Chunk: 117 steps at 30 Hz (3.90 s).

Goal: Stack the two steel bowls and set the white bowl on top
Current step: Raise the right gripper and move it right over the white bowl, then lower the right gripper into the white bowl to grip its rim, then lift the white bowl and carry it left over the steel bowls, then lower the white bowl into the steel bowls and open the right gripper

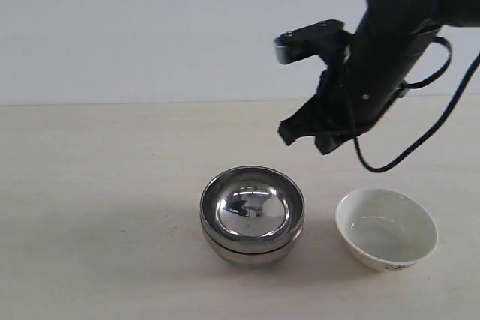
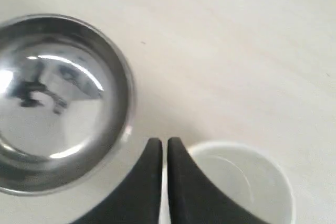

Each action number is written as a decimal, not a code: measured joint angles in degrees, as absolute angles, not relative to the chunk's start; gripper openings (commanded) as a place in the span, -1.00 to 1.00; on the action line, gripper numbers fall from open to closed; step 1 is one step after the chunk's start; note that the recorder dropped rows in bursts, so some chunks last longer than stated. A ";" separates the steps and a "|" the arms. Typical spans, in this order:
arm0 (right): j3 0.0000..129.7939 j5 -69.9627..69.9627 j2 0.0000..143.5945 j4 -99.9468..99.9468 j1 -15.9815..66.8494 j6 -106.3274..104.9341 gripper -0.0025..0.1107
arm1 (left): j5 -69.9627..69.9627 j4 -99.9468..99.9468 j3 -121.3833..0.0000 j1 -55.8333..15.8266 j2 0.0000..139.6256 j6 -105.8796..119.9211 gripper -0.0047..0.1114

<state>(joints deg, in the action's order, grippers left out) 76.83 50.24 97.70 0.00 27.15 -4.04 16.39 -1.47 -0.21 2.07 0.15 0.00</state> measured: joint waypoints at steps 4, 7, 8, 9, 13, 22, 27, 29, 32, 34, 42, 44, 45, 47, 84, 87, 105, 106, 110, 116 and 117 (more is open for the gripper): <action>76.48 55.36 97.61 0.00 19.68 -4.99 -0.94 | 16.39 -1.47 -0.21 2.07 0.15 0.00 -0.85; 74.52 55.77 97.61 0.00 16.02 -6.41 -0.72 | 16.39 -1.47 -0.21 2.07 0.15 0.00 -0.85; 73.51 55.88 97.61 0.00 15.07 -6.82 -0.59 | 16.39 -1.47 -0.21 2.07 0.15 0.00 -0.85; 72.63 55.88 97.61 0.00 14.36 -7.02 -0.44 | 16.39 -1.47 -0.21 2.07 0.15 0.00 -0.85; 68.80 54.37 97.61 0.30 12.12 -7.26 0.04 | 16.39 -1.47 -0.21 2.07 0.15 0.00 -0.85; 67.38 52.79 103.79 0.00 11.86 -6.36 0.04 | 16.39 -1.47 -0.21 2.07 0.15 0.00 -0.85; 67.36 48.27 108.69 0.00 11.86 -6.05 0.04 | 16.39 -1.47 -0.21 2.07 0.15 0.00 -0.85; 67.36 46.56 110.15 0.00 11.86 -5.89 0.04 | 16.39 -1.47 -0.21 2.07 0.15 0.00 -0.85; 67.36 44.86 112.11 0.00 11.86 -5.89 -0.01 | 16.39 -1.47 -0.21 2.07 0.15 0.00 -0.85; 67.36 44.20 112.91 -0.35 11.86 -5.89 -0.12 | 16.39 -1.47 -0.21 2.07 0.15 0.00 -0.85; 67.47 43.26 112.71 -1.01 11.59 -7.02 -0.96 | 16.39 -1.47 -0.21 2.07 0.15 0.00 -0.85; 67.58 43.26 112.71 -1.33 11.59 -7.42 -0.96 | 16.39 -1.47 -0.21 2.07 0.15 0.00 -0.85; 67.58 43.26 112.71 -1.40 11.51 -7.42 -0.96 | 16.39 -1.47 -0.21 2.07 0.15 0.00 -0.85; 67.58 43.15 112.71 -1.40 11.51 -7.54 -0.96 | 16.39 -1.47 -0.21 2.07 0.15 0.00 -0.85; 67.80 44.99 95.11 -44.16 16.24 -38.38 -0.96 | 16.39 -1.47 -0.21 2.07 0.15 0.00 -0.85; 67.80 42.91 97.47 -44.53 19.86 -38.74 -0.96 | 16.39 -1.47 -0.21 2.07 0.15 0.00 -0.85; 67.60 37.40 105.51 -40.52 23.39 -36.46 -0.96 | 16.39 -1.47 -0.21 2.07 0.15 0.00 -0.85; 67.60 37.51 105.62 -39.00 23.39 -35.24 -0.96 | 16.39 -1.47 -0.21 2.07 0.15 0.00 -0.85; 67.60 36.96 105.60 -36.01 23.39 -32.39 -0.96 | 16.39 -1.47 -0.21 2.07 0.15 0.00 -0.85; 67.60 36.41 105.60 -35.39 23.39 -32.15 -0.96 | 16.39 -1.47 -0.21 2.07 0.15 0.00 -0.85; 67.60 36.31 105.60 -35.39 23.39 -32.15 -0.96 | 16.39 -1.47 -0.21 2.07 0.15 0.00 -0.85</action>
